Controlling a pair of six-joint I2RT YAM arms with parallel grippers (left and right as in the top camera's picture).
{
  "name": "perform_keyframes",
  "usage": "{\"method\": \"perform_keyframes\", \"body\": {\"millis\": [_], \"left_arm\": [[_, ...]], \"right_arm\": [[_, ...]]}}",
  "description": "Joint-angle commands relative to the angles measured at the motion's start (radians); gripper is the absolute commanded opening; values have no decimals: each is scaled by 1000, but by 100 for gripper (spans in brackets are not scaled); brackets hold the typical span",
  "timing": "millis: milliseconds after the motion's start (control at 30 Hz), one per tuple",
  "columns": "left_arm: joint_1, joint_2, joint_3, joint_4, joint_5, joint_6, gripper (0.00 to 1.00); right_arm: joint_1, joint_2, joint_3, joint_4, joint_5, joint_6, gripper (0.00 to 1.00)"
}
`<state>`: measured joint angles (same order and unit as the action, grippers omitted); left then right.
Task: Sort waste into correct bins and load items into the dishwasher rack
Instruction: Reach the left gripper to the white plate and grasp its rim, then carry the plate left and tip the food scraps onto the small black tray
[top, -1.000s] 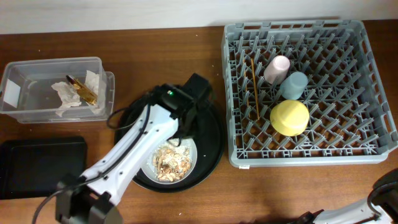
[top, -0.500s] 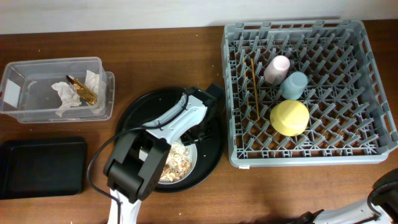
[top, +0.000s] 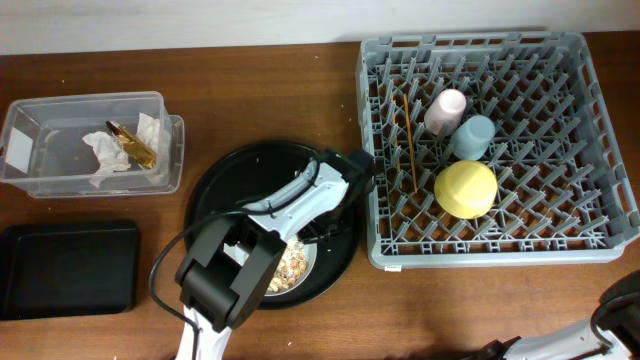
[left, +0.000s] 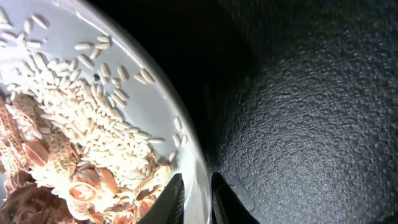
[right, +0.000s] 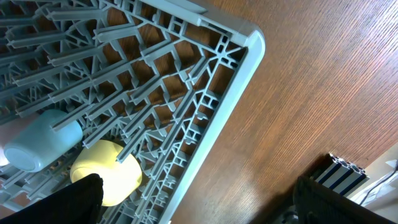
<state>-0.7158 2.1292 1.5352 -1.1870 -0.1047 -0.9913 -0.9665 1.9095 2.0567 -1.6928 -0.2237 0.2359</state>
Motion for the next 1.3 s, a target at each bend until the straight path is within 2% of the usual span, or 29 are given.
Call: {"method": "perform_keyframes", "body": {"millis": [0,200,233,367,400,467,600,733,767,833,967,1067,1167,1267], "left_arm": [[-6,10,-1,-8,-16,-3,16],[-10,10,-29,0,-16,-3,15],[-10,10,-29,-3,-16,-3,3],[-10,10,-29,-45,-16,11,1],[-10,10,-27,-51,-17,95,1],[-10,10,-27,-81,-16,163,1],[26,8,12,-201,-27,248,0],[114,-10,133,-372,-163,258,0],[131,-18,169,-378,-163,318,0],[161,-35,221,-397,-166,357,0],[304,-115,290,-400,-166,455,0],[468,-167,293,-392,-165,533,0],[650,-172,298,-318,-138,655,0],[811,-172,298,-256,55,737,0]], "right_arm": [[-3,-18,-3,-5,-1,5,98],[-3,-18,-3,-5,-1,5,98],[-3,-18,-3,-5,-1,5,98],[-3,-18,-3,-5,-1,5,98],[-3,-18,-3,-5,-1,5,98],[-3,-18,-3,-5,-1,5,98],[-3,-18,-3,-5,-1,5,99],[-3,-18,-3,-5,-1,5,98],[-3,-18,-3,-5,-1,5,98],[-3,-18,-3,-5,-1,5,99],[-3,-18,-3,-5,-1,5,99],[-3,-18,-3,-5,-1,5,98],[-3,-18,-3,-5,-1,5,98],[-3,-18,-3,-5,-1,5,98]]}}
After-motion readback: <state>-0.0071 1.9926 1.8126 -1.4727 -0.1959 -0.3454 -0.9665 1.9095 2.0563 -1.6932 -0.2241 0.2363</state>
